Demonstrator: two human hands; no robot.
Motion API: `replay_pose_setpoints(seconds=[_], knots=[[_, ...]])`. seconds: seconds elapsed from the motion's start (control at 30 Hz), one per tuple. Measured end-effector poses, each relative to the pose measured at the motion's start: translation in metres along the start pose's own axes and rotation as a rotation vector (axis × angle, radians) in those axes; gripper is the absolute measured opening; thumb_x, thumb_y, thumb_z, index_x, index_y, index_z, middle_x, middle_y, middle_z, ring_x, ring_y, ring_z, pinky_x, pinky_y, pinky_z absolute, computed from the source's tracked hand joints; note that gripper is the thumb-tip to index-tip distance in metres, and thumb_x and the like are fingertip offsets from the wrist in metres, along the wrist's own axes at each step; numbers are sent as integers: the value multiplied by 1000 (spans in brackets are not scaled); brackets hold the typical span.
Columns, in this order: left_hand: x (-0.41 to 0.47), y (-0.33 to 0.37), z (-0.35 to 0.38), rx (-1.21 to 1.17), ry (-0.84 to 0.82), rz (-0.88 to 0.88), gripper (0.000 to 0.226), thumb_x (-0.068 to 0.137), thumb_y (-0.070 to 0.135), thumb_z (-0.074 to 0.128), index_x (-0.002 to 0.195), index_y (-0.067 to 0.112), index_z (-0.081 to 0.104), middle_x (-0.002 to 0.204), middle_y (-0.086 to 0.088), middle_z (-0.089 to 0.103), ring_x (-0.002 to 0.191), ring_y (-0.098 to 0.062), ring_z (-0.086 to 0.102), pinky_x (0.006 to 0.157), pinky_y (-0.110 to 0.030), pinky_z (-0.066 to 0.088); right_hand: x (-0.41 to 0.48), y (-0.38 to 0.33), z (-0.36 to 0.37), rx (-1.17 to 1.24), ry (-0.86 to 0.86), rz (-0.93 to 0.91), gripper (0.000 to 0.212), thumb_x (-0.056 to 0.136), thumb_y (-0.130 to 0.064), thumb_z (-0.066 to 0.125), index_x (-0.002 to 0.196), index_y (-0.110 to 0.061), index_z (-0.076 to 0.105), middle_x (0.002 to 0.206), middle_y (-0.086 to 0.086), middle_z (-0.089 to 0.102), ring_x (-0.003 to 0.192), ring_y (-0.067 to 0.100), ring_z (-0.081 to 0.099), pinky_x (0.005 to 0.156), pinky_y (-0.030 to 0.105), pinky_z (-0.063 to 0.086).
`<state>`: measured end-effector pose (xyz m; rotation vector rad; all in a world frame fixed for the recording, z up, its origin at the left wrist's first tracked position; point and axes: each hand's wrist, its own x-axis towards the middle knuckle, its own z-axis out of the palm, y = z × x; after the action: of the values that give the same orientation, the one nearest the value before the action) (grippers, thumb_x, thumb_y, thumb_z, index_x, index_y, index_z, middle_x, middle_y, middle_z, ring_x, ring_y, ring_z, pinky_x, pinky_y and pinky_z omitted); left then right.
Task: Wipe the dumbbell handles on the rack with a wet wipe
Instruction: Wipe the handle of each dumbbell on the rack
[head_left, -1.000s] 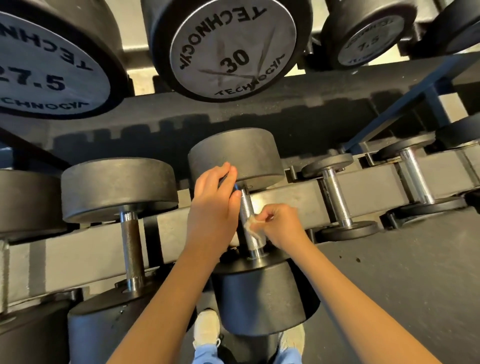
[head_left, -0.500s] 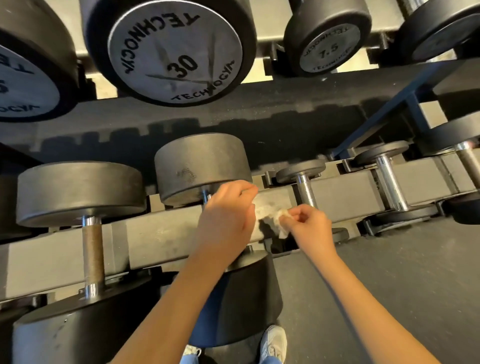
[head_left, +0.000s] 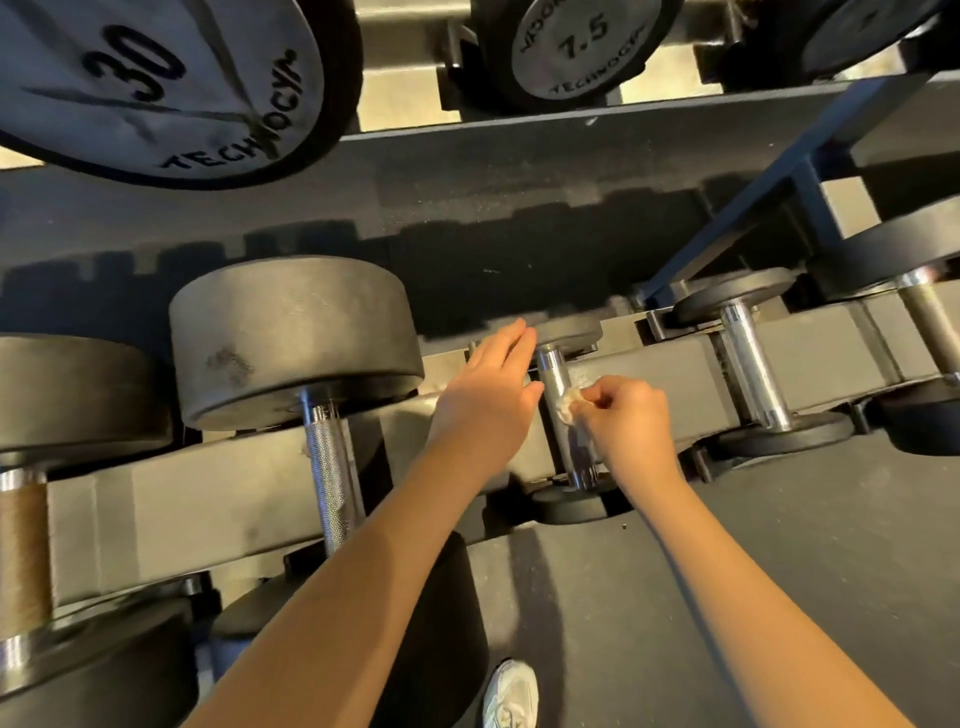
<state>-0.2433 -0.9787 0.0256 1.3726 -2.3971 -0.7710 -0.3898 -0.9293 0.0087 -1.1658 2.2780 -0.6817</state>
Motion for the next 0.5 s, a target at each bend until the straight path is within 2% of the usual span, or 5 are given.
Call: replay_pose_setpoints(seconds=[0.1, 0.2, 0.27, 0.37, 0.5], knots=[[1, -2, 5, -48, 16, -28, 54, 101, 29, 38, 151, 26, 16, 158, 10, 14, 139, -8, 28, 105, -26, 38, 4, 1, 7, 51, 70, -7, 17, 84, -8, 67, 72, 4, 67, 69, 14, 65, 67, 31, 60, 61, 35, 47], [1, -5, 5, -59, 6, -52, 52, 102, 32, 36, 151, 29, 18, 157, 13, 14, 135, -8, 35, 102, -29, 43, 24, -11, 13, 149, 115, 8, 16, 87, -8, 64, 76, 2, 70, 72, 15, 68, 71, 30, 63, 67, 38, 52], [2, -4, 4, -53, 9, -58, 51, 102, 32, 35, 150, 28, 19, 157, 13, 15, 137, -9, 33, 103, -30, 43, 32, -17, 16, 197, 115, 1, 13, 87, -8, 64, 79, -2, 71, 74, 9, 68, 71, 24, 63, 67, 32, 52], [1, -3, 5, -48, 10, -52, 50, 103, 31, 34, 150, 26, 20, 158, 11, 15, 140, -9, 27, 106, -27, 38, 18, -9, 12, 187, 68, -24, 11, 87, -15, 67, 78, -11, 70, 70, 2, 64, 65, 12, 57, 57, 10, 41], [0, -2, 6, -55, 10, -48, 49, 103, 31, 33, 150, 25, 21, 157, 10, 16, 140, -8, 25, 102, -22, 34, -10, 14, -1, 160, -54, -1, 18, 84, -14, 70, 68, -12, 65, 60, 4, 57, 54, 12, 47, 54, 18, 40]])
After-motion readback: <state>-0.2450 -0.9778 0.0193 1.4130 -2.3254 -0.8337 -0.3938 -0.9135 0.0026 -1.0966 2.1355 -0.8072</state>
